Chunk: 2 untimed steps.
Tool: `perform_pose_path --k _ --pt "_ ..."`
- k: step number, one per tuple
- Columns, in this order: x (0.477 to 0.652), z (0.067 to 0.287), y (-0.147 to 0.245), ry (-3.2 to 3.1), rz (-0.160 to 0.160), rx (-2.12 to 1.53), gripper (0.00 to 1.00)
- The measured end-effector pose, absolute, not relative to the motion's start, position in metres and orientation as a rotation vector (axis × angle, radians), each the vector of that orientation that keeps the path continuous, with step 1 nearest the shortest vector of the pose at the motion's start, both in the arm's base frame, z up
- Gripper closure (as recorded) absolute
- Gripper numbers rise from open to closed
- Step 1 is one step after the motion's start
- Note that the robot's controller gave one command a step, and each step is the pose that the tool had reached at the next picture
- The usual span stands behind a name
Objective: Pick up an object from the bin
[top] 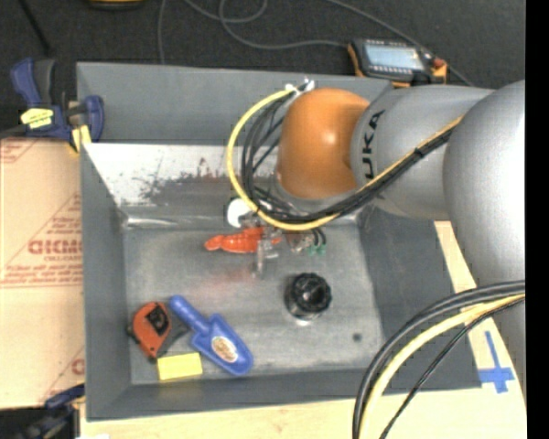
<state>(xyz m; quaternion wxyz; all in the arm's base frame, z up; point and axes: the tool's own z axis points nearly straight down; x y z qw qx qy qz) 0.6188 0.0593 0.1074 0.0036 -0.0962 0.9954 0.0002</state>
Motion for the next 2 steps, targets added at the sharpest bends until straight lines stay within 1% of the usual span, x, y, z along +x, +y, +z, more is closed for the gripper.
perform_pose_path --k 2 --pt "0.6177 0.1252 0.0590 3.127 0.000 -0.301 1.00"
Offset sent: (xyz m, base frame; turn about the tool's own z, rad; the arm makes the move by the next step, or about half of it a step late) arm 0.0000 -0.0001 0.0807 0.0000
